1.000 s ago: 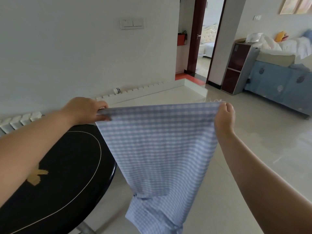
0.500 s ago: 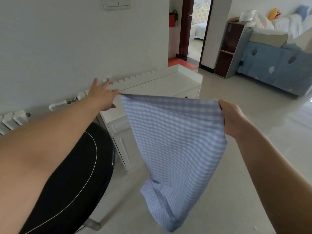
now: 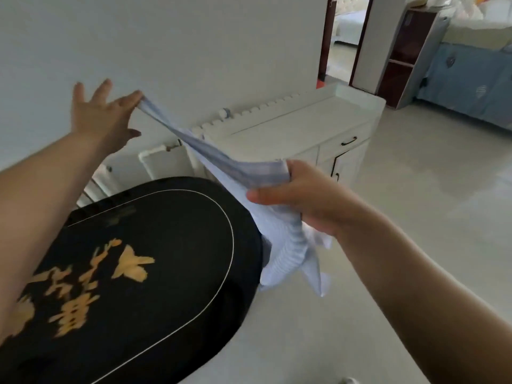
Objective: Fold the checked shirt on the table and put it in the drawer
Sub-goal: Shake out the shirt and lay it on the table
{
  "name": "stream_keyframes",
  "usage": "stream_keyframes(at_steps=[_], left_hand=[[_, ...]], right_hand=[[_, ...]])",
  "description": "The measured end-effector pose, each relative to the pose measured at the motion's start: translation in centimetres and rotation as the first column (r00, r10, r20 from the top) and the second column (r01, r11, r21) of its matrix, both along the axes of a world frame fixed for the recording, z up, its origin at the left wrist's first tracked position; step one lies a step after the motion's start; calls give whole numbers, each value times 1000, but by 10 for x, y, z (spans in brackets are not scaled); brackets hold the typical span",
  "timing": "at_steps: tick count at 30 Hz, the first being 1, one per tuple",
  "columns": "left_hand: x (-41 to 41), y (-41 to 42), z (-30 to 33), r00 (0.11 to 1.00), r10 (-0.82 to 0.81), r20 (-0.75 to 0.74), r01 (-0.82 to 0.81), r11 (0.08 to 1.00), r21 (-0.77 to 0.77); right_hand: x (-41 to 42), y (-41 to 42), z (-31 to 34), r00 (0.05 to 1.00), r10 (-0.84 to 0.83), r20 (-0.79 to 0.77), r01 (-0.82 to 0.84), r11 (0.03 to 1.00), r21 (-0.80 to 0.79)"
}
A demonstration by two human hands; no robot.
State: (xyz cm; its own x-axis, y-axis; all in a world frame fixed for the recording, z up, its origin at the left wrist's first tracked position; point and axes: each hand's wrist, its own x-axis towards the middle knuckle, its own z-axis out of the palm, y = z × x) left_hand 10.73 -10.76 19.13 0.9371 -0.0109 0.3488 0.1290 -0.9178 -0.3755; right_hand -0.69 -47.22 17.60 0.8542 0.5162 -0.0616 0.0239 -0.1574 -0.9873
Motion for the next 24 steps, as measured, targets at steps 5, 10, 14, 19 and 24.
stream_keyframes(at_steps=[5,10,14,19,24], left_hand=[[-61,132,-58,976,210,-54,-216,956,-196],[-98,190,-115,941,224,-255,-220,974,48],[-110,202,-129,937,198,-287,-165,977,137],[-103,216,-152,936,199,-289,-191,980,54],[-96,228,-179,928,150,-340,-158,987,5]], right_hand=[[-45,135,-35,992,71,-104,-84,988,-127],[-67,184,-54,968,85,-237,-121,983,-142],[-43,206,-75,946,52,-319,-90,990,-106],[-4,210,-93,806,106,-582,-78,994,73],[17,219,-104,683,129,-719,-76,991,107]])
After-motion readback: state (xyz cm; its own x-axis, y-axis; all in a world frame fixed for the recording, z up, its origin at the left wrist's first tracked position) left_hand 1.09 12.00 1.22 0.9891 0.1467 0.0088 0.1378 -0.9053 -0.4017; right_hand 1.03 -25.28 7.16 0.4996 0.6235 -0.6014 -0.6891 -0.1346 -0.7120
